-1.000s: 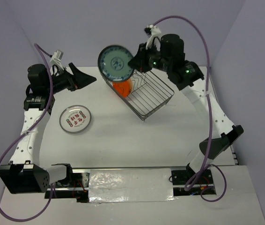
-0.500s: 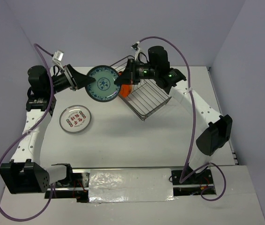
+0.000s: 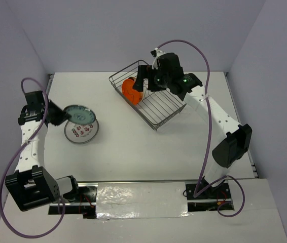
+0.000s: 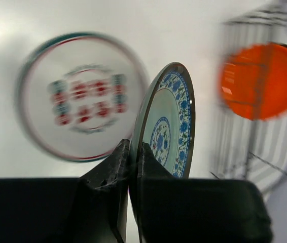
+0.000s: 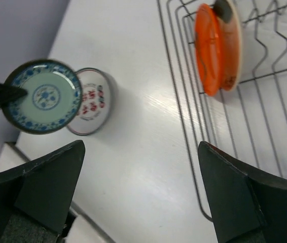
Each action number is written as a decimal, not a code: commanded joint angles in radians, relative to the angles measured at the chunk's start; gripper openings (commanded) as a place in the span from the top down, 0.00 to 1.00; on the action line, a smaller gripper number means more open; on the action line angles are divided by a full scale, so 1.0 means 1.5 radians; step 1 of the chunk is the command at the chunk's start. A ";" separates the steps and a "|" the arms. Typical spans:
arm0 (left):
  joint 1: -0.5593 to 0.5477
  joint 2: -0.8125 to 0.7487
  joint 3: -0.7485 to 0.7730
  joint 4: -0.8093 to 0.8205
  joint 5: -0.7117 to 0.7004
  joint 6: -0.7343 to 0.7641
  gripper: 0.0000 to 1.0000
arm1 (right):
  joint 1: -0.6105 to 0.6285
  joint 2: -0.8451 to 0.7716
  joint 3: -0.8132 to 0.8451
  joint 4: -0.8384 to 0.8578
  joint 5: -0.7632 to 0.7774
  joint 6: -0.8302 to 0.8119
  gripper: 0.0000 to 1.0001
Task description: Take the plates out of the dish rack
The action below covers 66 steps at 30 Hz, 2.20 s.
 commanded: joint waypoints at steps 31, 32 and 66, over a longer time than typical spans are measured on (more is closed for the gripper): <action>0.089 0.019 -0.111 -0.026 -0.047 0.036 0.19 | -0.038 0.221 0.233 -0.098 0.054 -0.131 0.00; 0.090 0.021 -0.110 -0.025 -0.052 0.039 0.19 | -0.038 0.219 0.230 -0.099 0.054 -0.131 0.00; 0.094 0.152 -0.153 0.091 -0.101 0.063 0.49 | -0.075 -0.074 0.037 -0.090 -0.011 -0.178 0.00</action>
